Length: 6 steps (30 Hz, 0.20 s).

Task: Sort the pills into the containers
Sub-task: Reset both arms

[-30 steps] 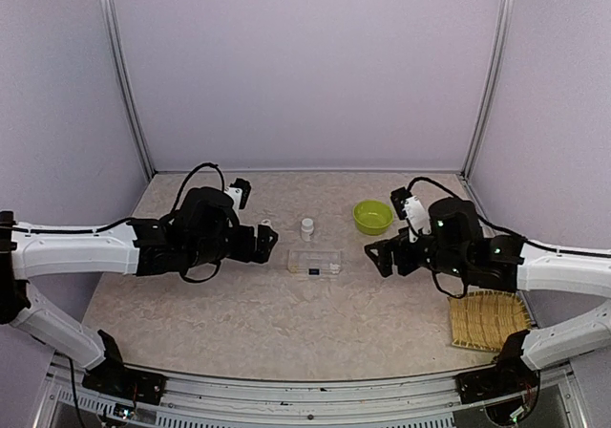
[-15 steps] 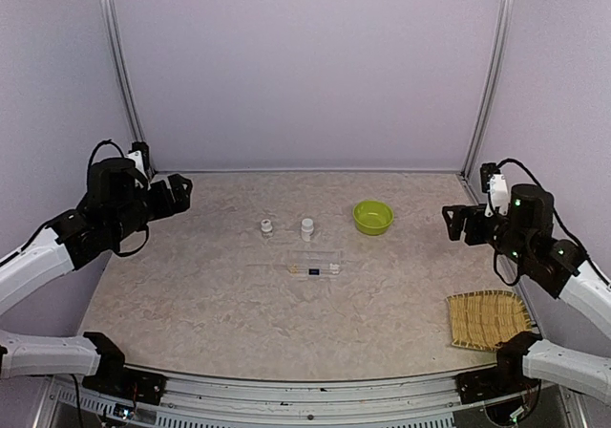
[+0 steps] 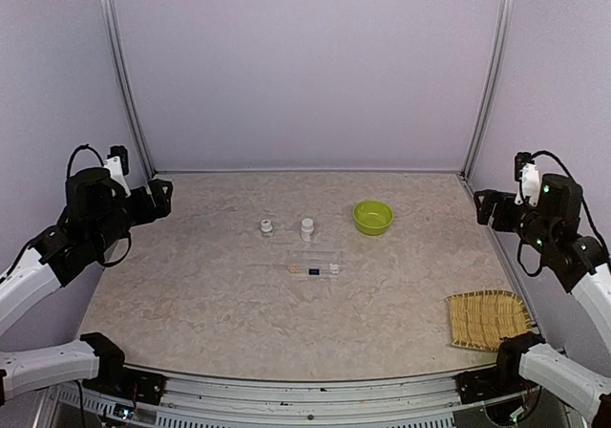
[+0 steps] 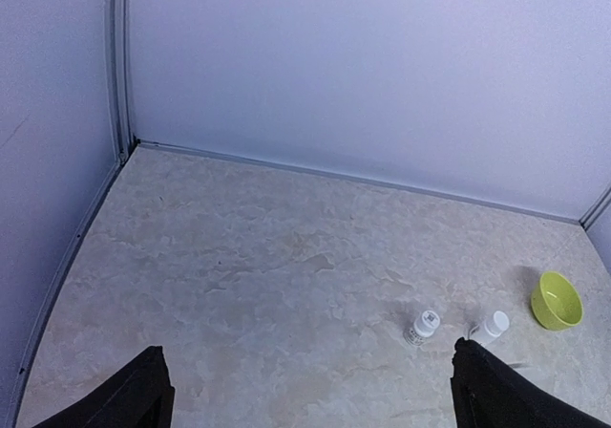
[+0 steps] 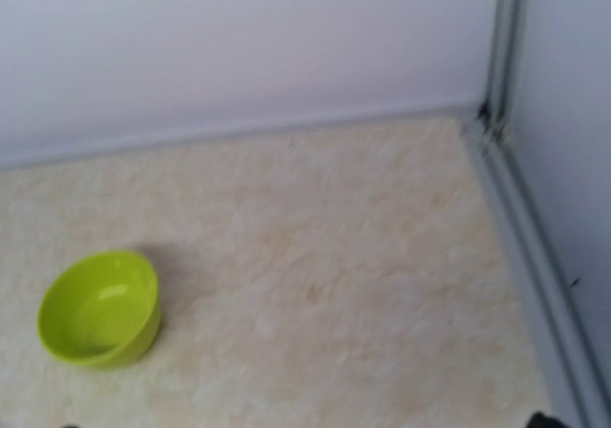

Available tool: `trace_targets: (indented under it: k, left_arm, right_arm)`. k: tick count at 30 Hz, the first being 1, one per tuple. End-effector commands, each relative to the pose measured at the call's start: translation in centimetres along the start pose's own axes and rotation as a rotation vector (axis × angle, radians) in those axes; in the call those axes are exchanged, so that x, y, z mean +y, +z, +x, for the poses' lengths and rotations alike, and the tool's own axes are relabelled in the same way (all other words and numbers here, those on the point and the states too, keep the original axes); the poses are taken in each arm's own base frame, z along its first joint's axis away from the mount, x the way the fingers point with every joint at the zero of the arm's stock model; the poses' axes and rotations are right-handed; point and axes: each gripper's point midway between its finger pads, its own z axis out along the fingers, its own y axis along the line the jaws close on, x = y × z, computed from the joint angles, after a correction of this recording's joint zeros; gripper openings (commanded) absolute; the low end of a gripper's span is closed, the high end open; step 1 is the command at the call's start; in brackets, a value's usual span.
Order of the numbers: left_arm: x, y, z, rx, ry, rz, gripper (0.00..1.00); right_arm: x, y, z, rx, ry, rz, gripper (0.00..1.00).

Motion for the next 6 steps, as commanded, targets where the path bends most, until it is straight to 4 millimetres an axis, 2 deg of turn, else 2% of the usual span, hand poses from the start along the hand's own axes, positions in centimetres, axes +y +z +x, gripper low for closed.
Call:
trace_targets:
  k: [1,3,6]
  left_arm:
    - [0.77,0.3,-1.12,-0.013,0.012,-0.022,0.99]
    - [0.59,0.56,-1.13,-0.002,0.01,-0.008,0.99]
    - [0.53,0.75,-1.35,-0.005,0.011,-0.007,0.99]
  right_arm:
    - [-1.94,-1.77,-2.41,-0.136,0.065,0.096,1.0]
    - [-2.53,-1.78,-2.43,-0.148,0.088,0.129,1.0]
    - [-2.3,-1.77,-2.46,-0.15,0.089,0.114,1.0]
